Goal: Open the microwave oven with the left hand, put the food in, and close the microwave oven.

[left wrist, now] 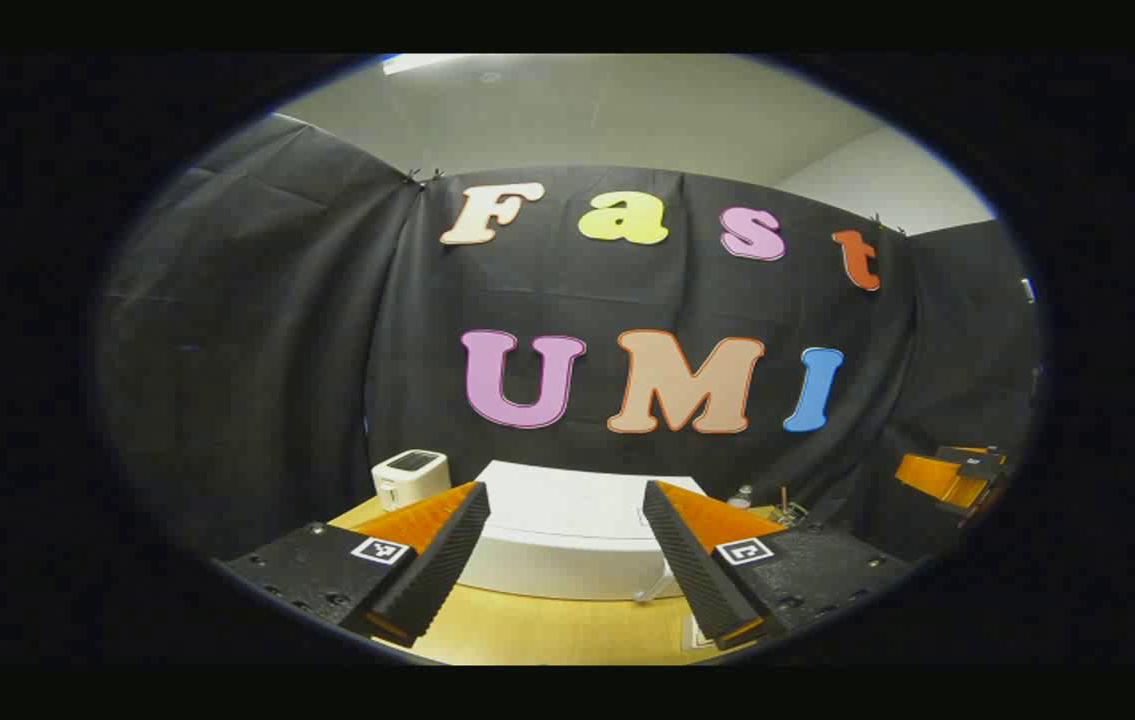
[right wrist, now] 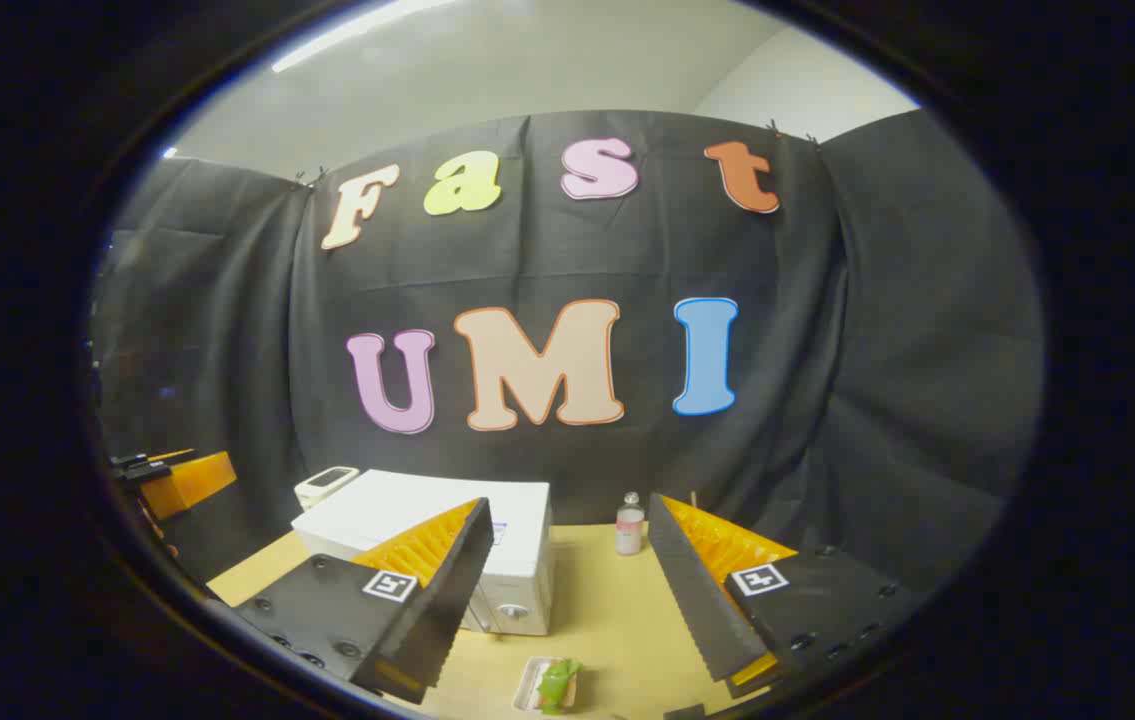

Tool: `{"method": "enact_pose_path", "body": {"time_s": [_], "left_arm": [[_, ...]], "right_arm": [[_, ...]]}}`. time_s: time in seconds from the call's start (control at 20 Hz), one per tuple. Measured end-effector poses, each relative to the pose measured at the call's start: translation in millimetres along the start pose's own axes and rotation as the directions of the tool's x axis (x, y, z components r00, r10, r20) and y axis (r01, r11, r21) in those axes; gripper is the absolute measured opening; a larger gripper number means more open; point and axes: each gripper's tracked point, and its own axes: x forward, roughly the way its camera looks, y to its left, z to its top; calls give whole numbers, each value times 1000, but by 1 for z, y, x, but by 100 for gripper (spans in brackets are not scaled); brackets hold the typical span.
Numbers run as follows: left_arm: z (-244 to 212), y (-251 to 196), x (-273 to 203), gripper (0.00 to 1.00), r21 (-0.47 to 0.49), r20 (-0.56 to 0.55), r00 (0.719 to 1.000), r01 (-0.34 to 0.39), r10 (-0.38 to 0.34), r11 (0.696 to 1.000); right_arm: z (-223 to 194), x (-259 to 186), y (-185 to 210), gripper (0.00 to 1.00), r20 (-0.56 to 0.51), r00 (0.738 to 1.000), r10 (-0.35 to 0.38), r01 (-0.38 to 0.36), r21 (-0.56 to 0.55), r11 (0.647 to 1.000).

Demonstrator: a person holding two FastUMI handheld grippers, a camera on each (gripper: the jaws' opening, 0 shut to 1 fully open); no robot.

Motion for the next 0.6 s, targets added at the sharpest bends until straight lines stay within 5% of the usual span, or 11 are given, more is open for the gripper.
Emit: {"method": "enact_pose_path", "body": {"time_s": [0.2,0.6], "left_arm": [[11,4,-3,92,31,41,999,-24,23,999],[10,-13,-3,95,50,47,998,39,-41,998]], "right_arm": [[6,-1,2,92,12,1000,18,-18,-24,1000],[12,-10,0,92,36,999,6,-5,-38,999]]}}
